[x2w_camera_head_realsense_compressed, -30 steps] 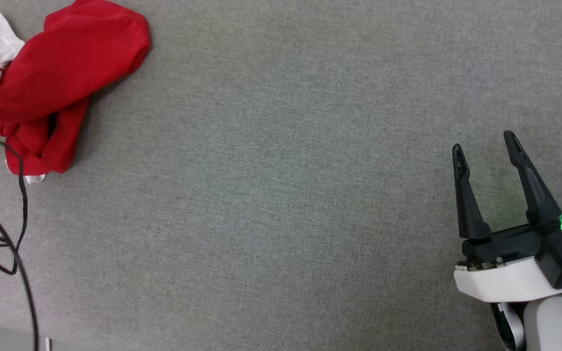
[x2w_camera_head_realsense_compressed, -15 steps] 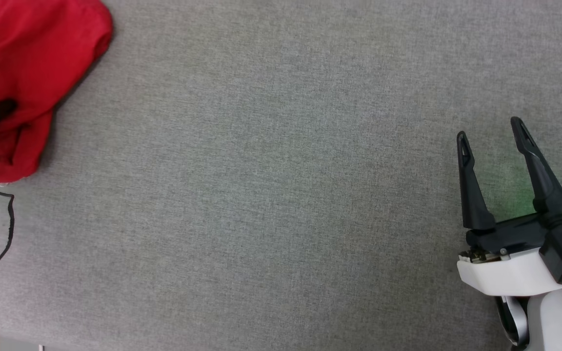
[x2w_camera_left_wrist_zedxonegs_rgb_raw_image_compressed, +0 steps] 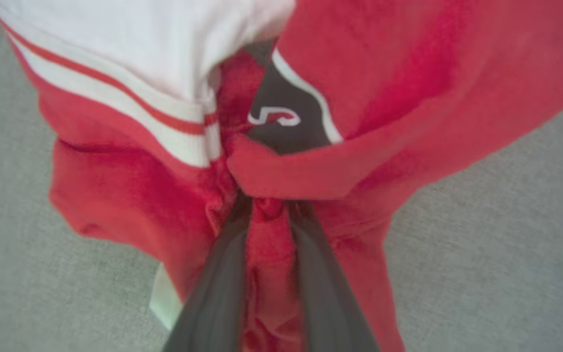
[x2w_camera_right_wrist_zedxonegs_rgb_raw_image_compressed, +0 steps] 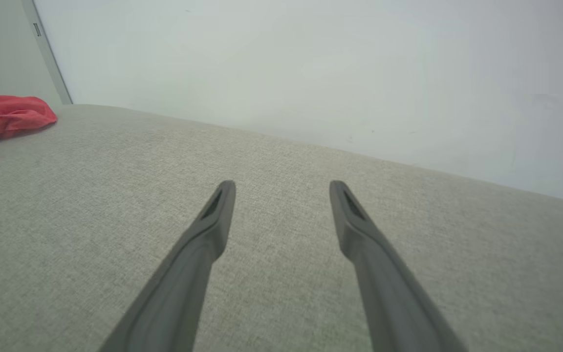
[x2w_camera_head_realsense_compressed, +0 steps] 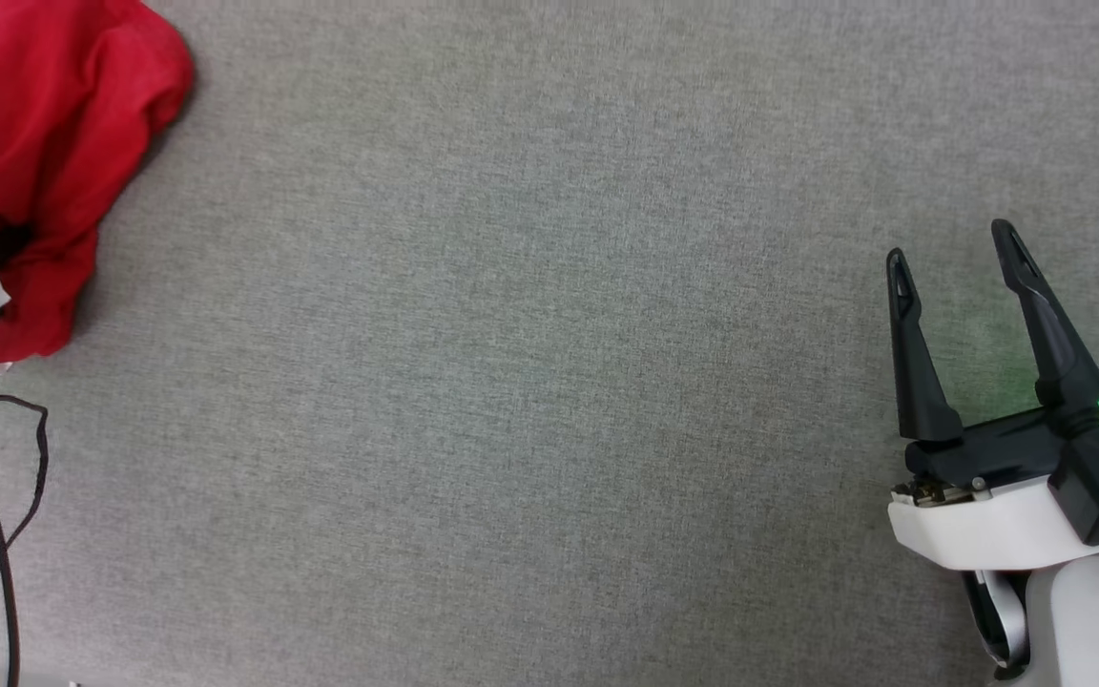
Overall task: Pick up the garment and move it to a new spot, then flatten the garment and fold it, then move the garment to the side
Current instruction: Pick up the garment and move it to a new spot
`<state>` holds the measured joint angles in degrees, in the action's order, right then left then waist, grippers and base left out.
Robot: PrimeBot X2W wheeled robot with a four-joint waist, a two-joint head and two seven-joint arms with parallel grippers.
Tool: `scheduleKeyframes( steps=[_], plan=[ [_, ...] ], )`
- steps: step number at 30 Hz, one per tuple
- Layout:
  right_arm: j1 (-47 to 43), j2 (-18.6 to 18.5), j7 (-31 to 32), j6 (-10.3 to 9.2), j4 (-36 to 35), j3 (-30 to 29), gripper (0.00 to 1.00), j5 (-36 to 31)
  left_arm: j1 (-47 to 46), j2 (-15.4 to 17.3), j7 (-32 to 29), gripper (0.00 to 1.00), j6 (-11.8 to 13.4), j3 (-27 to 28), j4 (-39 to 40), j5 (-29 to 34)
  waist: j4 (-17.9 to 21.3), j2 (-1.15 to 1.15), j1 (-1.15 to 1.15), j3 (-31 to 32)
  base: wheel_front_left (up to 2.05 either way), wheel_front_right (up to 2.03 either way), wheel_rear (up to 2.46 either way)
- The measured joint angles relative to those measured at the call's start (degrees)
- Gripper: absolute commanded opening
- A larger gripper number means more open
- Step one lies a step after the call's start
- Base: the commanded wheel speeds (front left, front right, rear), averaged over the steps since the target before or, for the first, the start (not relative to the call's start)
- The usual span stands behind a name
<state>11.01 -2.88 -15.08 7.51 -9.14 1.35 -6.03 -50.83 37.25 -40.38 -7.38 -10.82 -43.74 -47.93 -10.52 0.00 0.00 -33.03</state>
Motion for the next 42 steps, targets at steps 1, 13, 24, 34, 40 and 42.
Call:
scheduleKeyframes(
  steps=[1, 13, 24, 34, 40, 42],
  plan=[
    [-0.1, 0.0, 0.0, 0.00, 0.3, 0.0, 1.00, 0.5, 0.0, 0.4, 2.4, 0.00, 0.0, -1.6, 1.1, 0.5, -0.1, 0.00, 0.00, 1.1, 0.00, 0.00, 0.00],
    [-2.1, 0.0, 0.0, 0.00, 2.1, 0.0, 1.00, 4.1, -3.4, 6.1, 10.4, 0.00, 0.0, -14.5, 14.0, -1.2, -0.5, 0.00, -0.01, 10.5, 0.00, 0.00, 0.00],
    [-3.1, 0.0, 0.0, 0.00, 2.8, -0.4, 1.00, 7.0, -9.7, 4.9, 11.1, 0.00, 0.0, -27.3, 25.9, -1.4, 3.1, 0.00, -0.01, 15.1, 0.00, 0.00, 0.00],
    [-3.1, 0.0, 0.0, 0.00, 3.4, -0.4, 1.00, 9.4, -16.0, -1.8, 10.9, 0.00, 0.0, -37.9, 30.6, -0.2, 10.4, 0.00, -0.01, 16.3, 0.00, 0.00, 0.00],
    [-3.1, -0.1, 0.0, 0.00, 3.5, -0.8, 1.00, 10.5, -19.2, -7.5, 12.0, 0.00, 0.0, -47.5, 30.7, -0.2, 14.9, 0.00, -0.01, 15.8, 0.00, 0.00, 0.00],
    [-3.0, -0.1, 0.0, 0.00, 3.6, -0.8, 1.00, 10.8, -19.6, -9.3, 12.8, 0.00, 0.0, -51.1, 30.4, -0.6, 16.2, 0.00, -0.01, 15.4, 0.00, 0.00, 0.00]
  ],
)
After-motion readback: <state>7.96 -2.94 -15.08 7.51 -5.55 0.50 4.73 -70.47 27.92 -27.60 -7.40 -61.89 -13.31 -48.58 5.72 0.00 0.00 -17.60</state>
